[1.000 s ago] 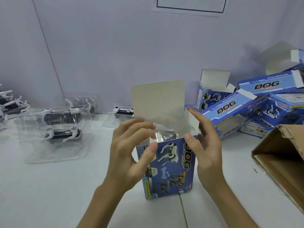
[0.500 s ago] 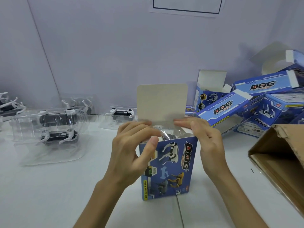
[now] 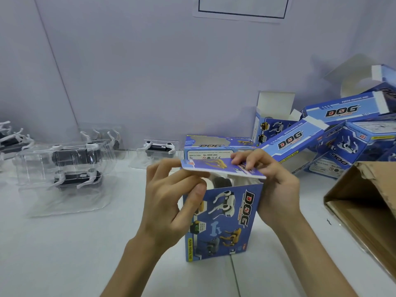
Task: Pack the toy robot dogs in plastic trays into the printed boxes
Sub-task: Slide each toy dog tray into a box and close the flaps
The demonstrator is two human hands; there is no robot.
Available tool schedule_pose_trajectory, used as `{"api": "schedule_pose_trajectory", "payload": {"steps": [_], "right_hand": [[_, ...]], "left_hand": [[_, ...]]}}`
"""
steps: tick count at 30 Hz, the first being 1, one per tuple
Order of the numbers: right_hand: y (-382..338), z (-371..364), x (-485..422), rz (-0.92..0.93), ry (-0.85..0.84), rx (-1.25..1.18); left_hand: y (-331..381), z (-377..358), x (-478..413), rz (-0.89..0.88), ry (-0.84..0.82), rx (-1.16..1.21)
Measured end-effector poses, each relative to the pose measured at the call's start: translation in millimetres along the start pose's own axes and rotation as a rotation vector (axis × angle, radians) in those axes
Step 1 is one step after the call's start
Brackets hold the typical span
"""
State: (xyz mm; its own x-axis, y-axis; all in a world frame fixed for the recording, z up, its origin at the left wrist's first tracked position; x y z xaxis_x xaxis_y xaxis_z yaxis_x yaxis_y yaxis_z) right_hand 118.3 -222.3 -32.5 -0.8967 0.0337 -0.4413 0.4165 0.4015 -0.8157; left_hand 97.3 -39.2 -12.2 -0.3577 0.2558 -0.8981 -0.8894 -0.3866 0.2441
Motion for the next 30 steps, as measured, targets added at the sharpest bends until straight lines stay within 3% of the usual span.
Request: {"api": "schedule_pose_trajectory", "payload": {"steps": [6,9,17,20,23,27,30], "right_hand": [[-6,-7,1,0.095,0.003,0.125],[-6,-7,3,0.086,-0.005,0.255],[-30,-30,18,0.337,-0.075,0.987],[-31,-35,19,0.327,-0.101,1.018],[-33,-32,19,0.249,-0.115,0.930],[-37,-26,16,0.178,-0.127,0.976],[-42,-31,9,0.176,-0.156,1.050]], "left_hand": [[15,7,9,-0.118,0.129,-0.171],[11,9,8,-0.097,0.180,-0.101],[-6,15,15,0.163,0.316,-0.078],[-27,5,15,0.414,0.240,0.298],[-37,-3,15,0.499,0.209,0.551],[-38,-7,24,0.573,0.267,0.557],[-23,-11,20,0.457,0.166,0.414]]}}
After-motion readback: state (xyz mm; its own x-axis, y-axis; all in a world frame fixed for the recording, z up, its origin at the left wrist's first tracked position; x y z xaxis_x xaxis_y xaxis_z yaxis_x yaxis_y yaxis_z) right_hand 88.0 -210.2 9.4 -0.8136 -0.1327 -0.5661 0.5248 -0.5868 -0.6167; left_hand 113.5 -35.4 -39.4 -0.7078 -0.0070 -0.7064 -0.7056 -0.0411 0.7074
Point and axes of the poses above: each hand's wrist, its own x-axis away from the middle knuckle, its own z-axis out of the back of the hand, y = z × x, the point moved 9 cm from there along -x, towards the middle knuckle, and after that the axes turned 1 degree about -y, right-handed, at the moved point
